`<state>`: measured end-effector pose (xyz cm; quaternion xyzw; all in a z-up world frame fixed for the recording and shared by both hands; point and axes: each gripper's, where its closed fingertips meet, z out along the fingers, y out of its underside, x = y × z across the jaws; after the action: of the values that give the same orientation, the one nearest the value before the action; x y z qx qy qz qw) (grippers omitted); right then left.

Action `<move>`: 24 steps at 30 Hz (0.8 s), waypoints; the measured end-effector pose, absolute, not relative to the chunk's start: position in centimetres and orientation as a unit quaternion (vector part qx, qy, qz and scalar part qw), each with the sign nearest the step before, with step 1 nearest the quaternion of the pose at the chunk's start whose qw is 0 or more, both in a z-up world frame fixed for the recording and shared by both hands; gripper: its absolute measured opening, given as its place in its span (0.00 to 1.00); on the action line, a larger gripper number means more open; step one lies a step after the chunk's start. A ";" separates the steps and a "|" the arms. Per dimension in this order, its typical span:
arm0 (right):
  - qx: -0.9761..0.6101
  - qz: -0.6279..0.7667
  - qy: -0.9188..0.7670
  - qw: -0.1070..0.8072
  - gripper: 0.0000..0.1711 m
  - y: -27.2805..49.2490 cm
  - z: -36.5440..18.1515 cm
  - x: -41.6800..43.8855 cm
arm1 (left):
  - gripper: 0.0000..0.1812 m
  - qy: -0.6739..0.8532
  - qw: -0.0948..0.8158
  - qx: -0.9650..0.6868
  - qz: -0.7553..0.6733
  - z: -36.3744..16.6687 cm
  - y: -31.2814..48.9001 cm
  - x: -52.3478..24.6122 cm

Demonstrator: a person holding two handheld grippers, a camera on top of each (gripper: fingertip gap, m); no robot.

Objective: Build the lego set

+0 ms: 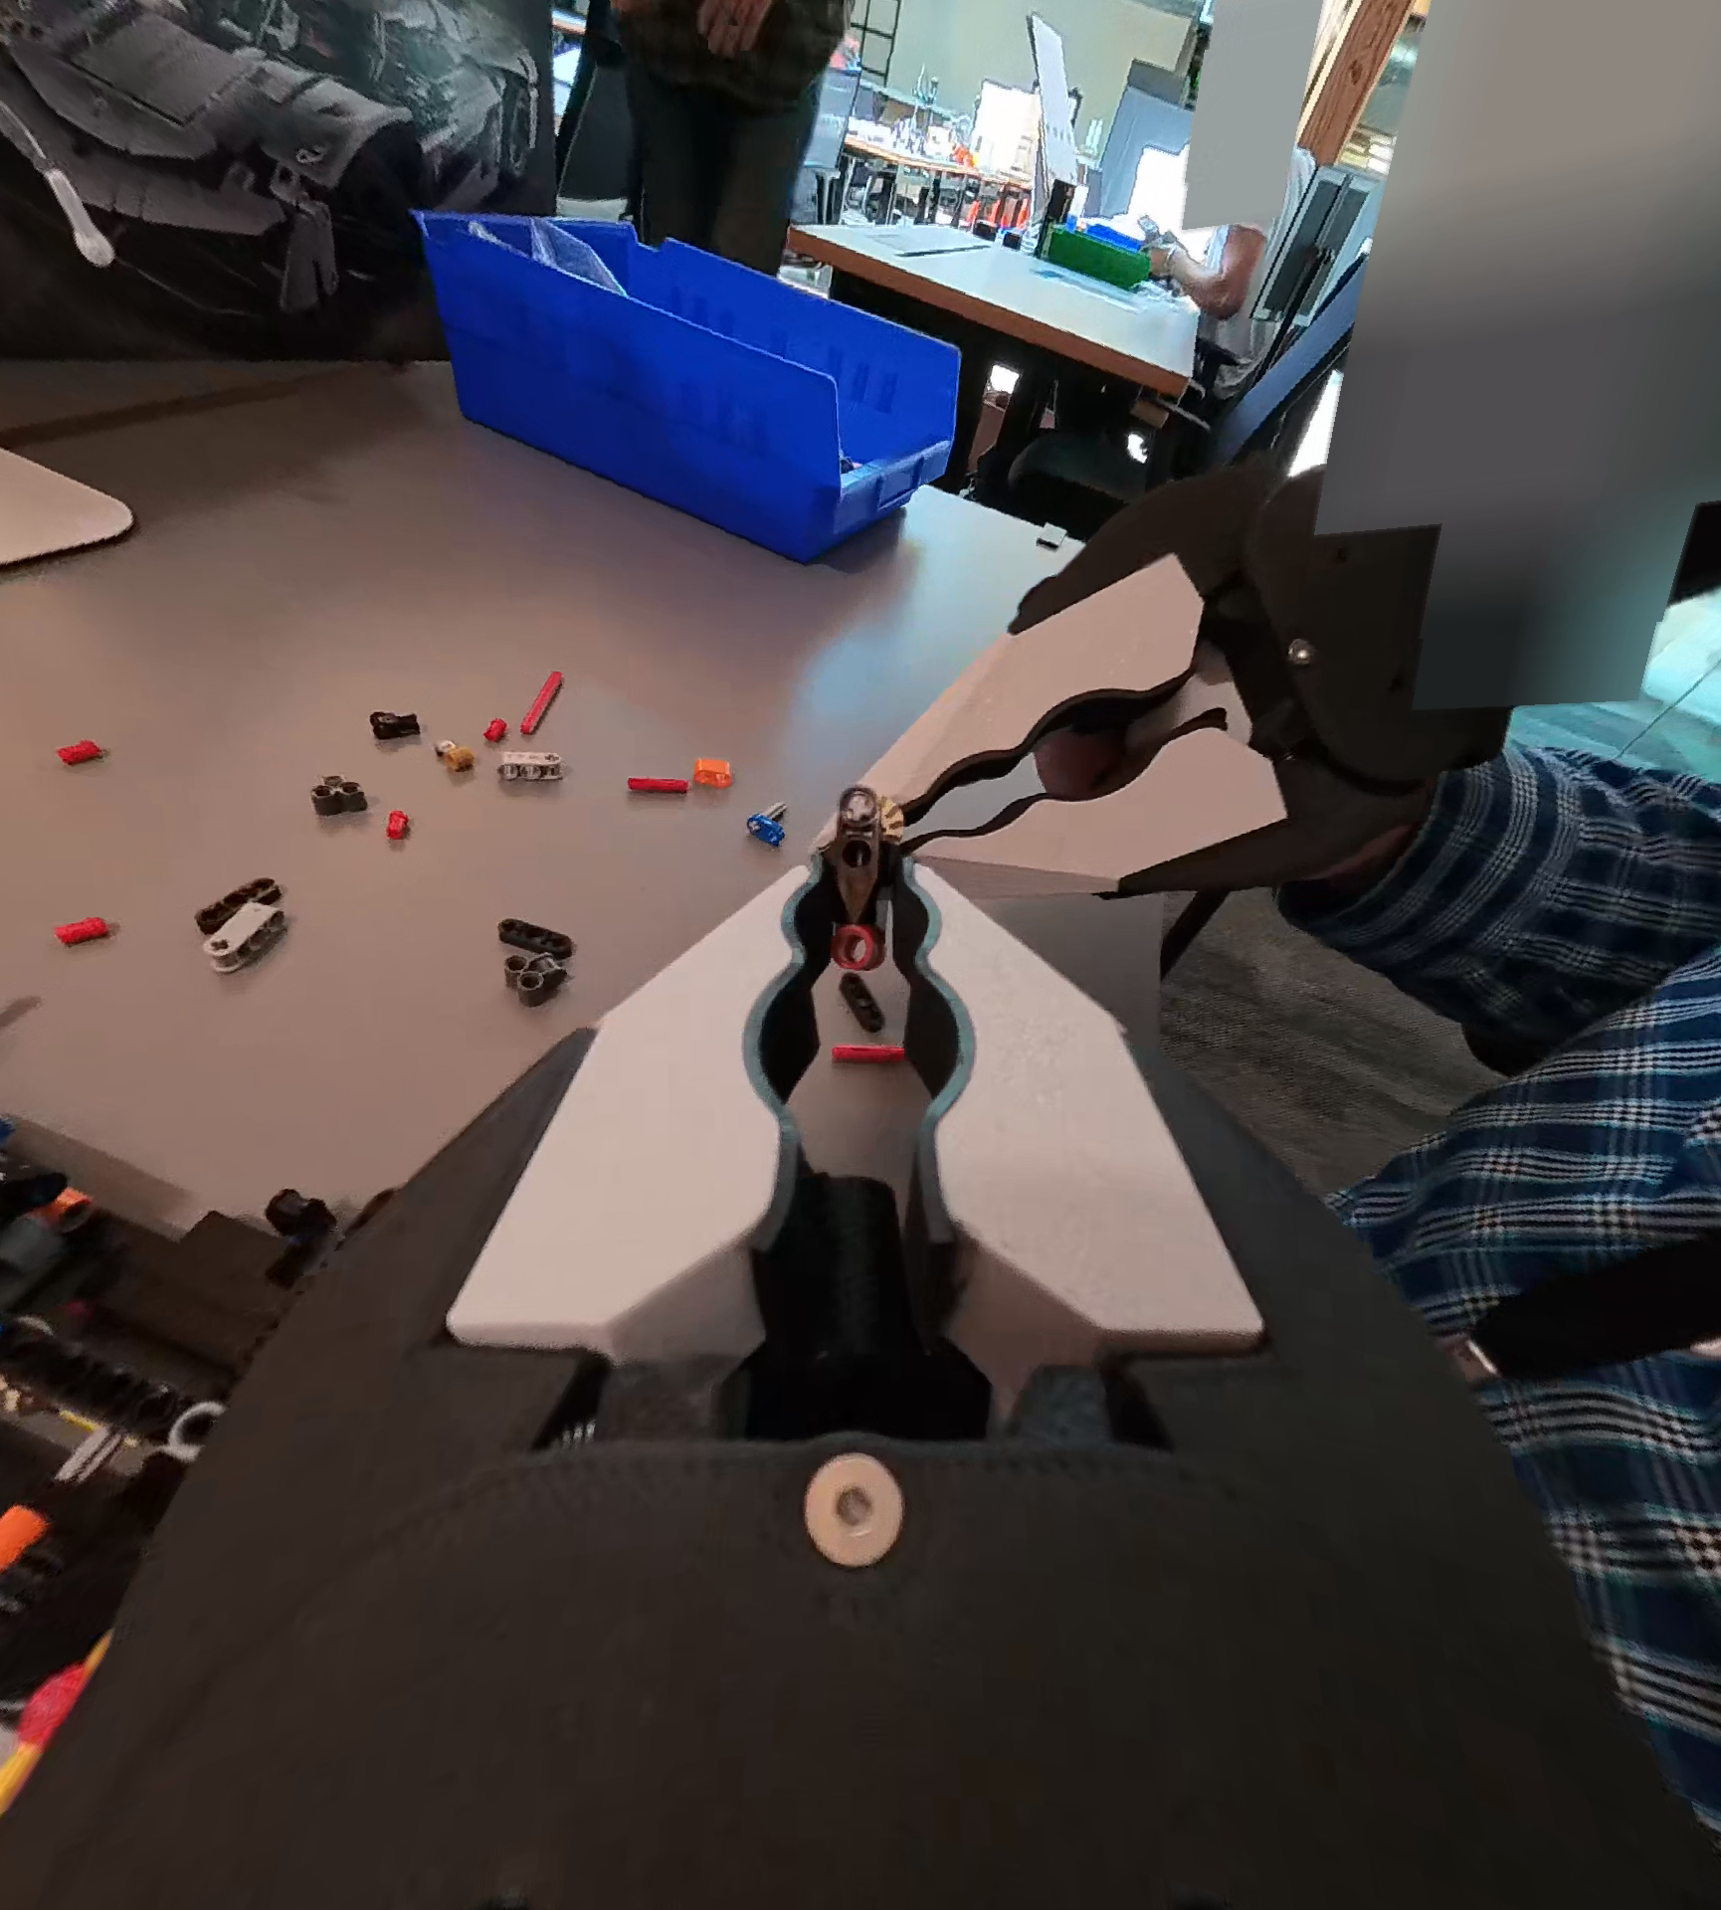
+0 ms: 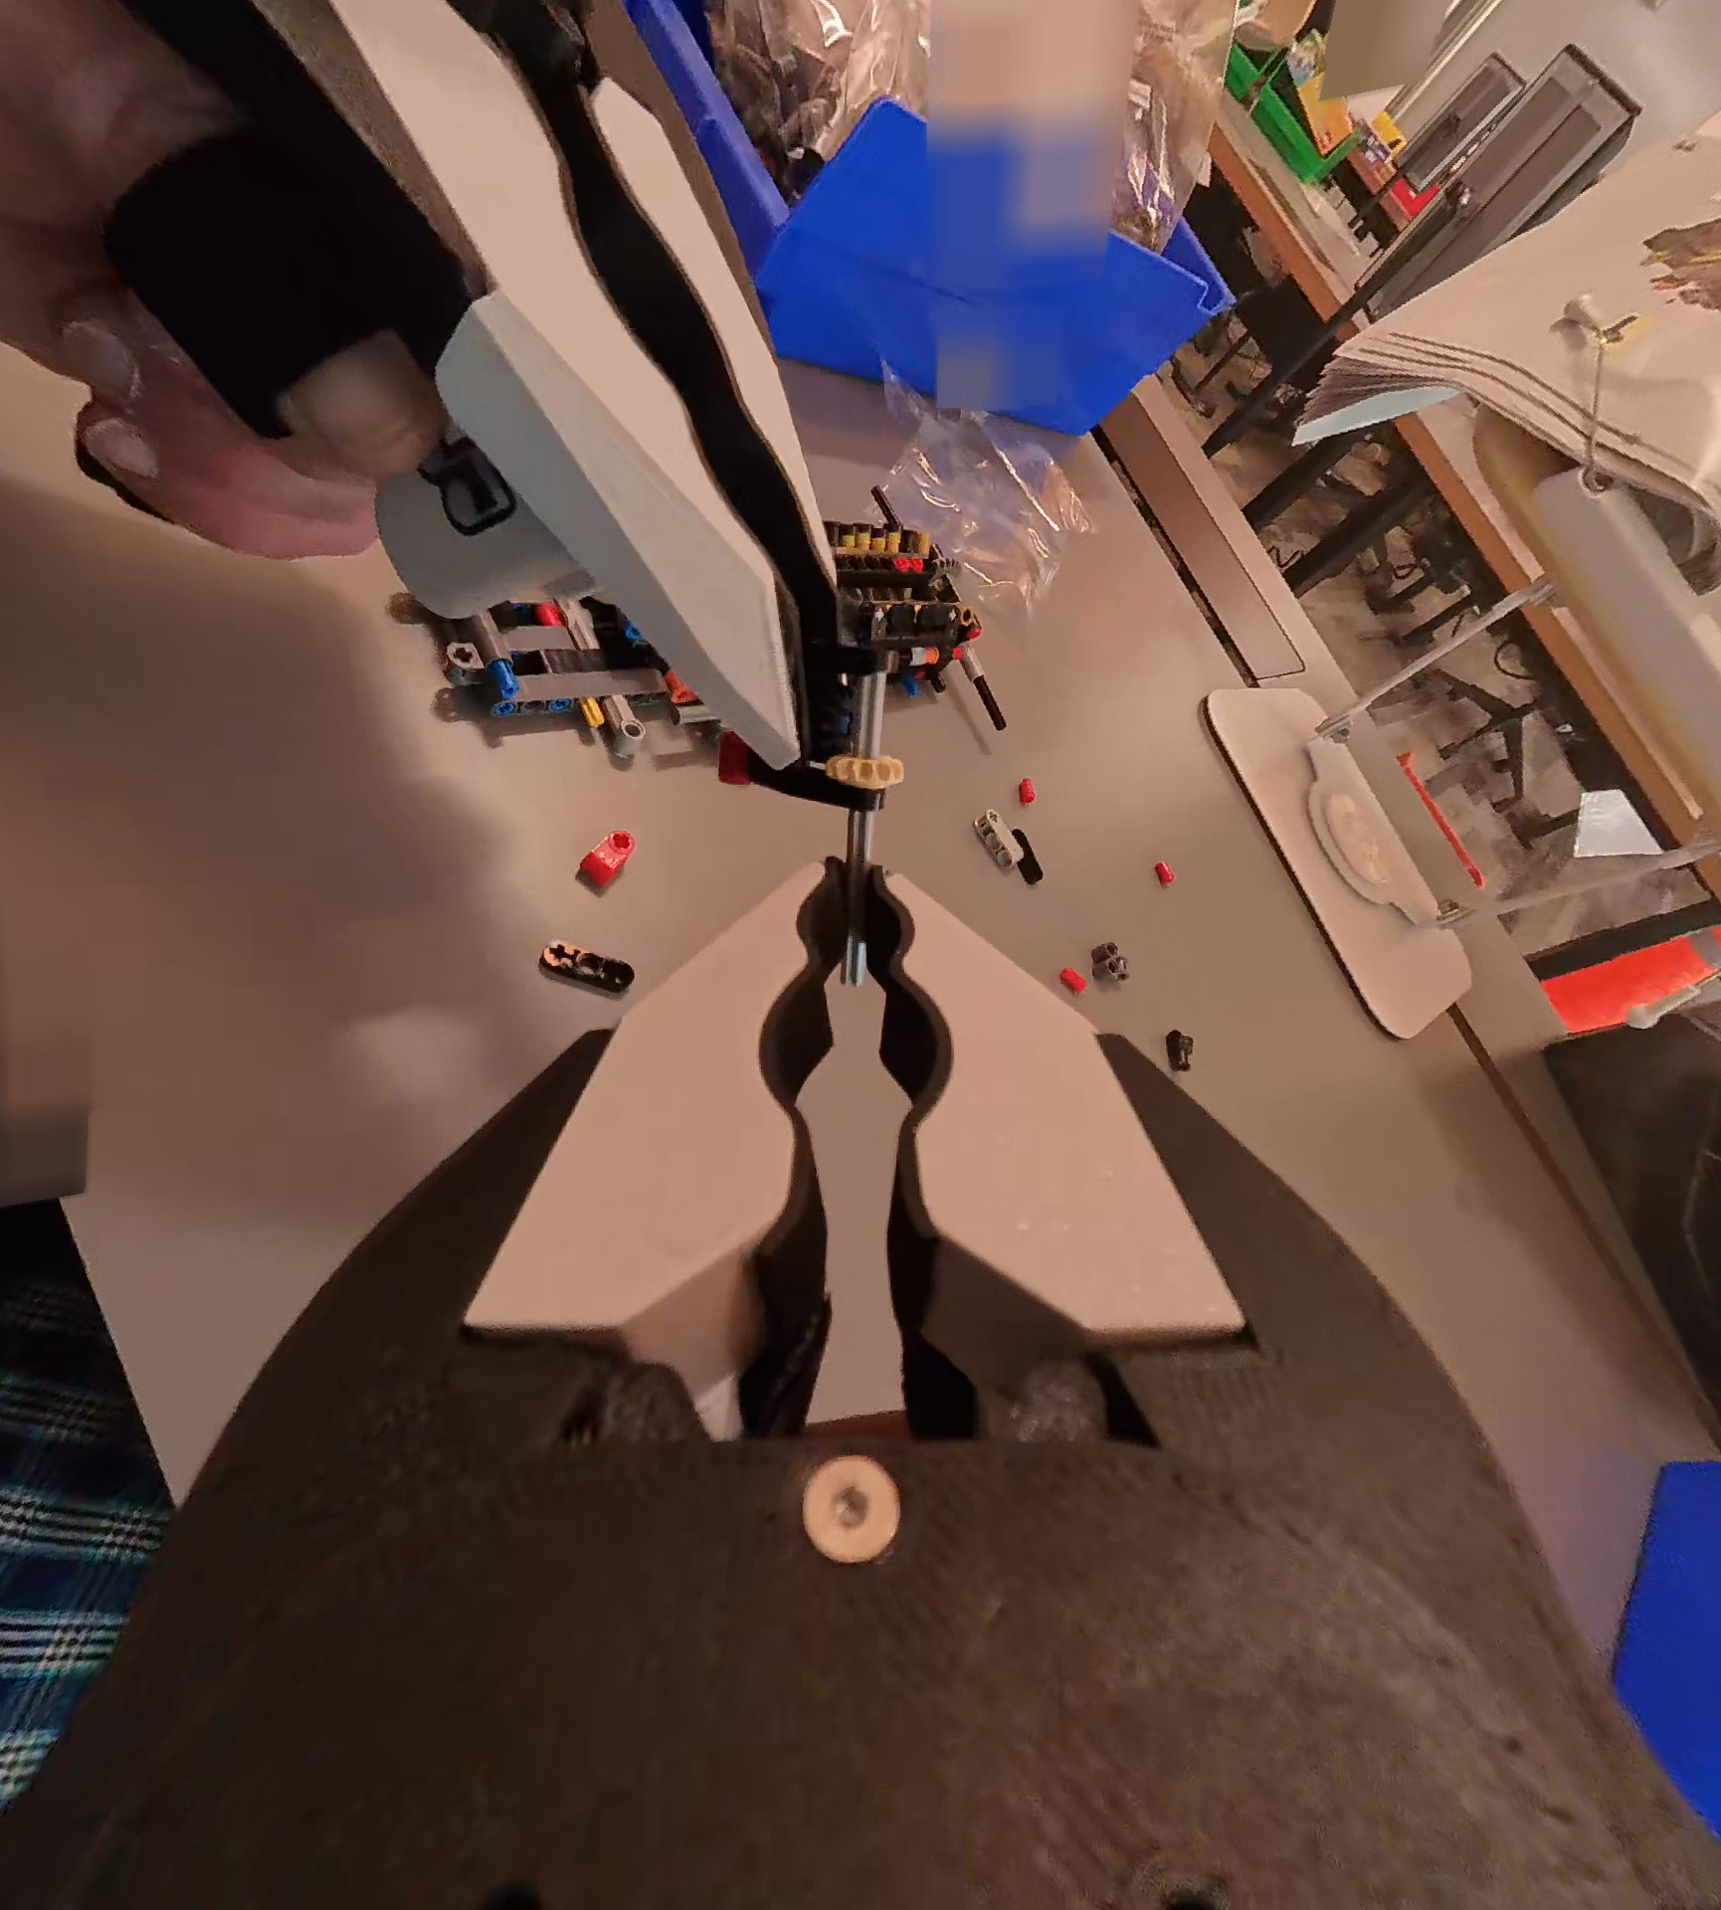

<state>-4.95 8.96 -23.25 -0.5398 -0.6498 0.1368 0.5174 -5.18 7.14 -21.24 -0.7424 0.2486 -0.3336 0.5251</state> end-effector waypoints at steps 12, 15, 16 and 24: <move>-0.543 0.145 -0.653 0.508 0.00 9.0 -24.2 -5.3 | 0.05 0.218 0.504 -0.743 -0.381 -22.0 7.2 -5.9; -0.542 0.147 -0.654 0.507 0.00 9.1 -24.2 -5.1 | 0.05 0.232 0.510 -0.744 -0.363 -22.0 7.2 -5.8; -0.543 0.152 -0.652 0.507 0.00 9.0 -24.1 -5.0 | 0.05 0.232 0.510 -0.744 -0.364 -21.9 7.2 -5.7; -0.538 0.154 -0.653 0.510 0.00 8.9 -24.0 -4.9 | 0.05 0.206 0.493 -0.740 -0.409 -21.7 7.0 -6.1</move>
<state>-4.94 8.87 -23.96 -0.5383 -0.6531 0.1535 0.5101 -6.07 7.03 -21.66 -0.7398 0.2055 -0.4094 0.4927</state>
